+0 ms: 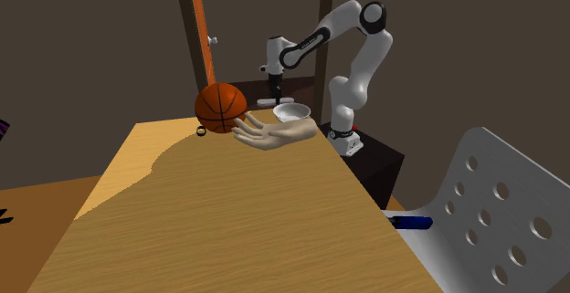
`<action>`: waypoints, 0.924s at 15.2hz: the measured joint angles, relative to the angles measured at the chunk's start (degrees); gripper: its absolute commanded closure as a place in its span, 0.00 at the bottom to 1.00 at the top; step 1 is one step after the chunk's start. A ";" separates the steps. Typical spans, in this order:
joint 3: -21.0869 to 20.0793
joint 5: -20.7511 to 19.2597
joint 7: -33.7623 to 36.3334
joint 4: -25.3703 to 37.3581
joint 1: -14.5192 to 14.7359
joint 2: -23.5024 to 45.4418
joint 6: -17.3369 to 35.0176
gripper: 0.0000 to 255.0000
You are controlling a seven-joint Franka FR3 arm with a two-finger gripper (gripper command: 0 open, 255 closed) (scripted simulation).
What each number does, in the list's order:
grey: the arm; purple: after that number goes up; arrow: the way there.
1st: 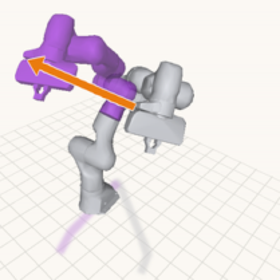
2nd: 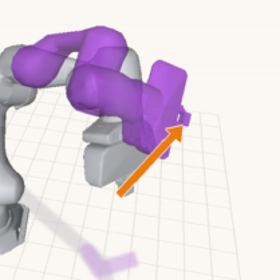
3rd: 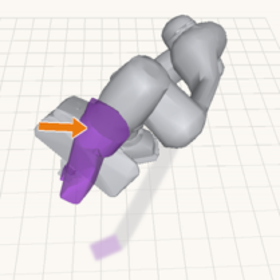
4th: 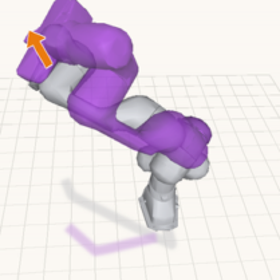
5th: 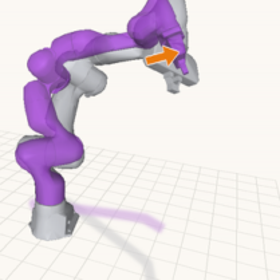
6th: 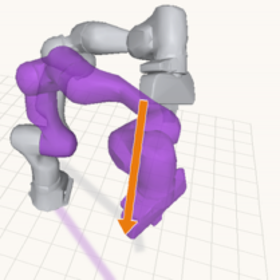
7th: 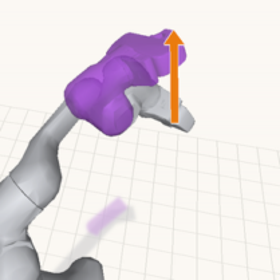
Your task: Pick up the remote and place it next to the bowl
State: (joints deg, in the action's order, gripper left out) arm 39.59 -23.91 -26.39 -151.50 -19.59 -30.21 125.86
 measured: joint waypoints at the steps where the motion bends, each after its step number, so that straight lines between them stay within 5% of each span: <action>1: 0.40 -0.08 -0.07 -0.38 0.10 0.59 0.98 1.00; 10: 2.06 -0.36 -0.36 -2.10 0.51 3.09 5.21 1.00; 11: 2.07 -0.36 -0.36 -2.11 0.51 3.10 5.22 0.00; 14: 2.07 -0.36 -0.37 -2.09 0.52 3.10 5.23 0.00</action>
